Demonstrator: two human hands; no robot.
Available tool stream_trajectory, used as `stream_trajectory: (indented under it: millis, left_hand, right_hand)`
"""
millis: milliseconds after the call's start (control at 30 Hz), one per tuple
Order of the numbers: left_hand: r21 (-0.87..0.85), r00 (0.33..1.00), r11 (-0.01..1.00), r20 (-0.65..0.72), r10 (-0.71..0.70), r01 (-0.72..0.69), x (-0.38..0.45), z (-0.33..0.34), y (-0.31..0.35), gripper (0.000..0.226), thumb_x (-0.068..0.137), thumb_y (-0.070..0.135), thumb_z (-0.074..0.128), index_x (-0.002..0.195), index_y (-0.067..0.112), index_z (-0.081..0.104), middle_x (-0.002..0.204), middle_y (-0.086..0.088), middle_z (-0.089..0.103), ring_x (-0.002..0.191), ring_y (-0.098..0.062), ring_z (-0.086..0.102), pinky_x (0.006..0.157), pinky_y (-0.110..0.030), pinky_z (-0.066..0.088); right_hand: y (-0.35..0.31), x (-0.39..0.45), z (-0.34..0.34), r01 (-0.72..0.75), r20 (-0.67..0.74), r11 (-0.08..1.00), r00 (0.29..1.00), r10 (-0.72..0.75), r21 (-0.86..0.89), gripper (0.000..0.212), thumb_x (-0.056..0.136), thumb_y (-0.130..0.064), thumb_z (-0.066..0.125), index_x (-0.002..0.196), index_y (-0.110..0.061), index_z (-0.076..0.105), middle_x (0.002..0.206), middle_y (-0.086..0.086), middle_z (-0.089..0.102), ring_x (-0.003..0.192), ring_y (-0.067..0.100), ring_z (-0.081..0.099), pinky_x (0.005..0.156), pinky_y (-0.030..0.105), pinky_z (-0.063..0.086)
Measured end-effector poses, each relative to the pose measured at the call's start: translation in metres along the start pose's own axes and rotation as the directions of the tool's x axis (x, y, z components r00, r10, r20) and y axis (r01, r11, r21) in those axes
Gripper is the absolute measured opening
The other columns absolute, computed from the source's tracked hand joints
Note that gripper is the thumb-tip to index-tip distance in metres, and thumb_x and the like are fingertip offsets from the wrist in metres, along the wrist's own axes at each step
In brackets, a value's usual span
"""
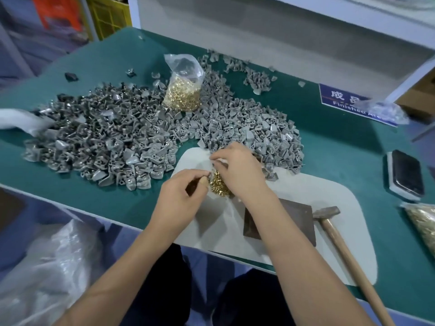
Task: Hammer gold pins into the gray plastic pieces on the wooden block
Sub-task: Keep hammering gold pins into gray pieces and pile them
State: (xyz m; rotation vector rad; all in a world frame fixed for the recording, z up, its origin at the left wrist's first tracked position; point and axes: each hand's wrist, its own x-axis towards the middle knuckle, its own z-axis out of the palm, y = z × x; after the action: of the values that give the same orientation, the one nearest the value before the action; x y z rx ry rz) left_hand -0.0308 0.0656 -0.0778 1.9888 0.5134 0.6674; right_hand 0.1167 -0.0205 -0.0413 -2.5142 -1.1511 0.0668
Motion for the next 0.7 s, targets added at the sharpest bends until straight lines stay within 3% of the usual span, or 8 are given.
stream_trajectory:
  millis: [67, 200, 333, 467, 600, 700]
  left_hand:
    - [-0.037, 1.0, 0.999, 0.006, -0.015, 0.015, 0.001, -0.001, -0.002, 0.017, 0.098, 0.02, 0.06, 0.097, 0.036, 0.066, 0.089, 0.023, 0.066, 0.086, 0.003, 0.061, 0.072, -0.007, 0.041]
    - [-0.071, 1.0, 0.997, 0.014, 0.016, -0.015, 0.0, 0.0, -0.005, 0.015, 0.101, 0.034, 0.046, 0.092, 0.035, 0.058, 0.079, 0.011, 0.061, 0.07, -0.011, 0.056, 0.06, -0.017, 0.038]
    - [-0.082, 1.0, 0.997, 0.024, 0.006, -0.004, 0.0, 0.002, -0.007, 0.016, 0.1, 0.039, 0.044, 0.097, 0.032, 0.059, 0.09, 0.019, 0.068, 0.078, -0.012, 0.063, 0.067, -0.019, 0.046]
    - [-0.114, 0.999, 0.993, 0.032, -0.012, 0.016, -0.001, 0.004, -0.012, 0.01, 0.097, 0.04, 0.05, 0.098, 0.037, 0.06, 0.09, 0.014, 0.072, 0.074, -0.012, 0.068, 0.073, -0.032, 0.053]
    - [-0.238, 0.995, 0.966, 0.041, -0.092, 0.099, -0.002, 0.005, -0.008, 0.015, 0.089, 0.036, 0.06, 0.098, 0.047, 0.064, 0.087, 0.014, 0.074, 0.07, -0.01, 0.068, 0.071, -0.031, 0.054]
    - [-0.224, 0.991, 0.967, -0.017, -0.13, 0.122, -0.001, 0.004, -0.01, 0.014, 0.091, 0.027, 0.065, 0.097, 0.04, 0.066, 0.094, 0.017, 0.074, 0.08, -0.009, 0.069, 0.077, -0.029, 0.055]
  right_hand:
    - [-0.001, 0.004, 0.001, 0.018, 0.042, 0.999, 0.999, -0.016, -0.041, 0.014, 0.098, -0.03, 0.066, 0.103, -0.035, 0.078, 0.105, -0.006, 0.061, 0.1, 0.016, 0.058, 0.078, 0.036, 0.051]
    - [0.0, 0.006, 0.004, 0.006, 0.013, 0.996, 1.0, -0.005, -0.092, 0.01, 0.097, -0.034, 0.067, 0.099, -0.034, 0.076, 0.105, -0.009, 0.064, 0.099, 0.015, 0.058, 0.072, 0.032, 0.045]
    - [-0.003, 0.005, 0.006, 0.01, 0.042, 0.993, 0.999, -0.005, -0.117, 0.013, 0.1, -0.029, 0.06, 0.101, -0.022, 0.071, 0.109, -0.002, 0.061, 0.104, 0.021, 0.056, 0.084, 0.04, 0.051]
    - [-0.004, 0.001, 0.007, 0.014, 0.052, 0.989, 0.999, -0.007, -0.15, 0.016, 0.1, -0.025, 0.054, 0.106, -0.015, 0.065, 0.113, 0.003, 0.058, 0.11, 0.024, 0.053, 0.091, 0.043, 0.049]
    - [-0.004, -0.004, 0.003, -0.041, 0.011, 0.998, 0.999, 0.042, -0.045, 0.011, 0.097, -0.024, 0.056, 0.103, -0.017, 0.063, 0.106, 0.0, 0.058, 0.101, 0.022, 0.056, 0.086, 0.039, 0.049]
    - [-0.005, -0.007, 0.0, -0.02, 0.006, 1.0, 1.0, 0.02, 0.011, 0.012, 0.098, -0.025, 0.057, 0.109, -0.021, 0.062, 0.107, -0.002, 0.061, 0.101, 0.02, 0.057, 0.086, 0.04, 0.051]
